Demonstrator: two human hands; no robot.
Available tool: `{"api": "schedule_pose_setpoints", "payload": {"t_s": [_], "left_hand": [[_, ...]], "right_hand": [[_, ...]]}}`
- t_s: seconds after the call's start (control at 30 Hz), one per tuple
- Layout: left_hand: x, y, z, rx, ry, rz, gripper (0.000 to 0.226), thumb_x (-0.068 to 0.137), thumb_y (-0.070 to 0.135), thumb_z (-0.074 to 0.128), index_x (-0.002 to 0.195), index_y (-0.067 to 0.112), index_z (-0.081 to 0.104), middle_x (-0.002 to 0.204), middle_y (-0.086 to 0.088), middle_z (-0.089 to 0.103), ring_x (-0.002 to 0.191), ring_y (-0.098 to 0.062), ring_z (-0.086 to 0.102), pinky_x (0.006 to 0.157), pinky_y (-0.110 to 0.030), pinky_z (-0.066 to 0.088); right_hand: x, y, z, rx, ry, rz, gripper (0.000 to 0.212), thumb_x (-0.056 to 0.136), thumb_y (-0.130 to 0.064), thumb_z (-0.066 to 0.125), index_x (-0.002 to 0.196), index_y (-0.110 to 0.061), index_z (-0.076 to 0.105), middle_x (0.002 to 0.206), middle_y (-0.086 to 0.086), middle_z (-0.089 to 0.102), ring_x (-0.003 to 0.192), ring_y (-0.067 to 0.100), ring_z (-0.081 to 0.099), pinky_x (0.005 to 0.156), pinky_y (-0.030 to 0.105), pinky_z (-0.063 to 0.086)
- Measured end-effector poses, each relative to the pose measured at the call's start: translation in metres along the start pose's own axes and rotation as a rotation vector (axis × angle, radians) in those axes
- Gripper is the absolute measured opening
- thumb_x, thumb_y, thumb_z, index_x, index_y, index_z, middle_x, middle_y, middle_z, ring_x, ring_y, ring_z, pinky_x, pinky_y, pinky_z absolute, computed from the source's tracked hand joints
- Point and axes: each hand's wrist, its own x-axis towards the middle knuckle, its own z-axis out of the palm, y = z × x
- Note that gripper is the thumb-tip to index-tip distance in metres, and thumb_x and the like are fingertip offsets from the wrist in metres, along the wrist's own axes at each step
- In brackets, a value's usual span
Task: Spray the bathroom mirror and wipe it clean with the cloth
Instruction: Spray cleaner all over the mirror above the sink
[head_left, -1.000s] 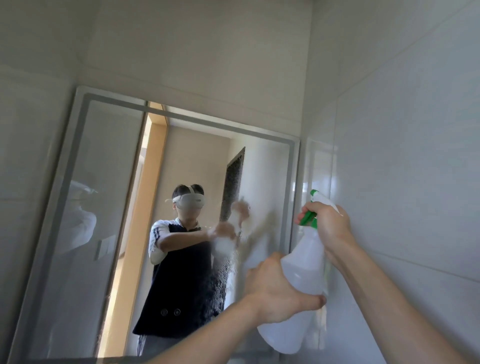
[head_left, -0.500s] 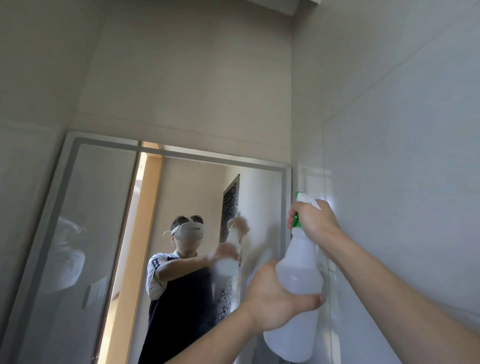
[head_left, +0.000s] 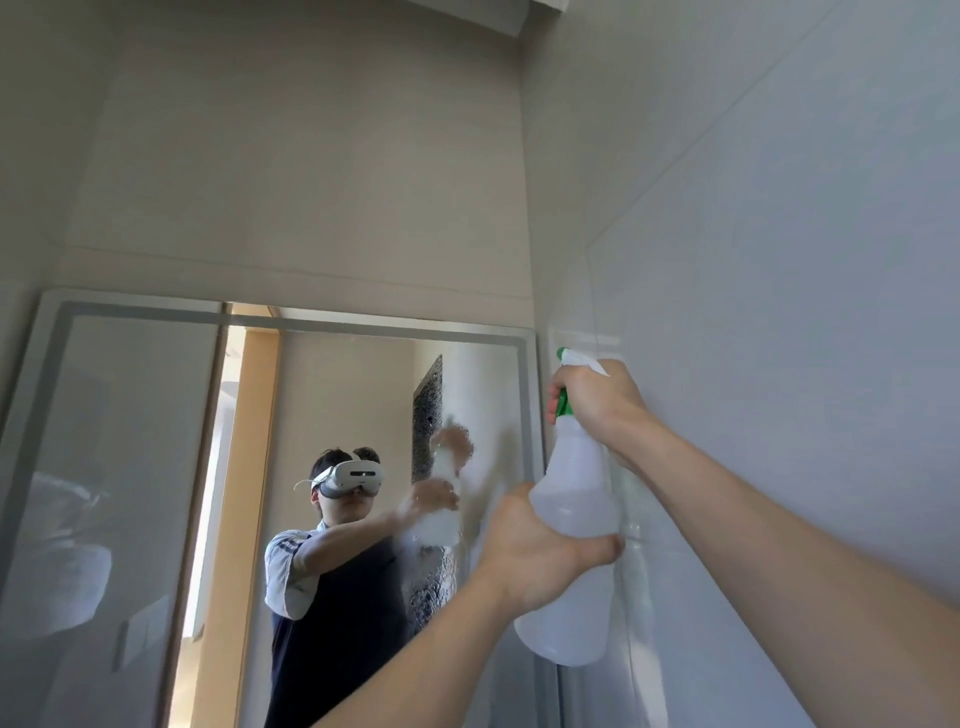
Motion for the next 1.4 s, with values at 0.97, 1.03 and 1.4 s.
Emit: {"api": "schedule_pose_setpoints", "payload": {"t_s": [0.97,1.03,1.4], "left_hand": [[-0.048,-0.022,-0.091,0.219,0.189,-0.086,0.068,0.049,0.048,0.091,0.106,0.030,0.058,0.097,0.008,0.071,0.091,-0.012,0.071,0.081,-0.040,0.062],[-0.054,-0.022,-0.098,0.239,0.211,-0.073,0.057,0.056,0.036,0.093,0.097,0.032,0.053,0.091,0.012,0.067,0.088,-0.007,0.068,0.075,-0.030,0.058],[-0.072,-0.033,-0.121,0.225,0.210,-0.093,0.068,0.048,0.047,0.092,0.107,0.029,0.061,0.098,0.008,0.073,0.090,-0.009,0.072,0.083,-0.041,0.062]], "right_hand": [[-0.028,-0.024,0.095,0.138,-0.232,-0.044,0.001,0.066,-0.015,0.057,0.065,-0.016,0.057,0.062,0.006,0.061,0.060,0.025,0.059,0.070,0.035,0.046],[-0.033,-0.026,0.101,0.110,-0.254,-0.052,0.008,0.068,-0.015,0.058,0.062,-0.011,0.060,0.060,0.003,0.063,0.058,0.019,0.059,0.066,0.029,0.045],[-0.051,-0.026,0.127,0.288,-0.234,-0.026,0.028,0.082,-0.034,0.058,0.069,-0.010,0.064,0.058,0.004,0.066,0.061,0.024,0.065,0.076,0.040,0.058]]}}
